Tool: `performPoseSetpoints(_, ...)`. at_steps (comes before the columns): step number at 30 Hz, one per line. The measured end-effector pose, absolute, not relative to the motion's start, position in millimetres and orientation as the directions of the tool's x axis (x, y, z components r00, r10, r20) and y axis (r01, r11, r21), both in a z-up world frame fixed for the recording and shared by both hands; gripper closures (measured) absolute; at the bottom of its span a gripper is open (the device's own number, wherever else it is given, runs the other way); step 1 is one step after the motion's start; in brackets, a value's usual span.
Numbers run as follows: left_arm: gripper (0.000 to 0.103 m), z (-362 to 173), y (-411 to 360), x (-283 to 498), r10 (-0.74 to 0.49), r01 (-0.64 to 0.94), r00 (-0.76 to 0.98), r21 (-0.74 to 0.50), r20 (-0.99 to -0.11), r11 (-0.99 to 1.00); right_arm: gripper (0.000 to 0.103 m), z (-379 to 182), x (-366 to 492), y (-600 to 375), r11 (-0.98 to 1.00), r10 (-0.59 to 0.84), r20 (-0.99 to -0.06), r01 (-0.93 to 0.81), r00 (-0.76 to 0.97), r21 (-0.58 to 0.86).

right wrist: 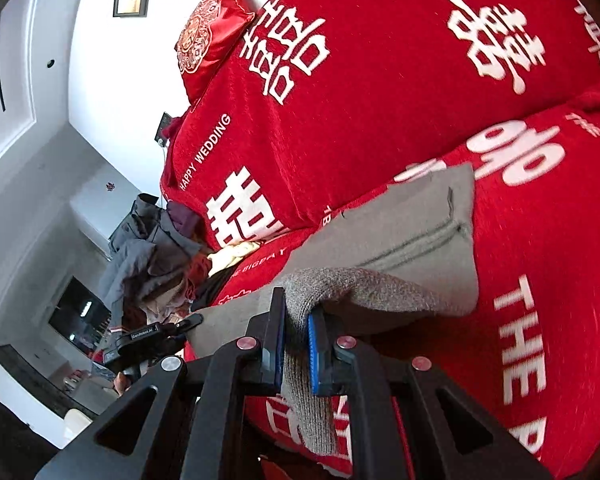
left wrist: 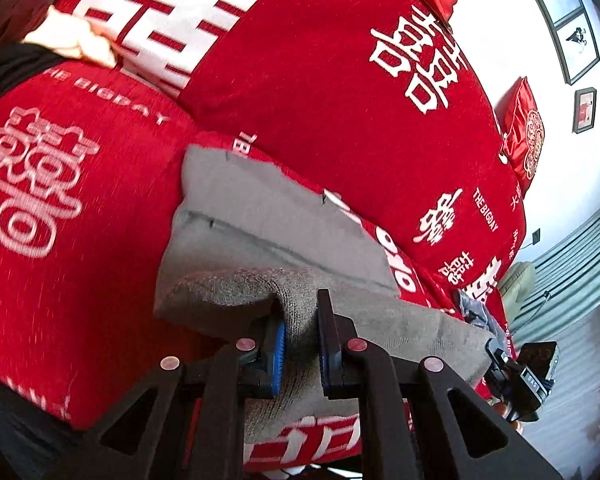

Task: Fold small clothes
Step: 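Lift the gripped edge with both tools and fold it over the body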

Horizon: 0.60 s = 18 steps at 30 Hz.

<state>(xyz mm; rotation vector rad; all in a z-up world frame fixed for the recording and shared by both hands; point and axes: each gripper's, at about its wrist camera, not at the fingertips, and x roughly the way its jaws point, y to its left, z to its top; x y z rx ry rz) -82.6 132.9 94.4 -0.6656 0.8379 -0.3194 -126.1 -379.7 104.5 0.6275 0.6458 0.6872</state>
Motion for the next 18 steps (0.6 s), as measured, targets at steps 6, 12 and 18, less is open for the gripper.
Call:
performPoseSetpoints(6,0.089,118,127,-33,-0.491,0.031,0.649,-0.625,-0.581,0.780,0.093,127,-74,-376,0.639,0.714,-0.348,-0.364,0.608,0.677)
performPoseSetpoints(12,0.089,125,120,30,-0.479,0.022,0.642,-0.610,-0.598,0.792,0.093,132,-8,-364,0.682,0.677,-0.401,-0.323,0.617,0.656)
performPoseSetpoints(18,0.089,79,115,93,-0.459,-0.045,0.570,-0.584,-0.681,0.811,0.093,83,59,-354,0.744,0.620,-0.537,-0.211,0.572,0.634)
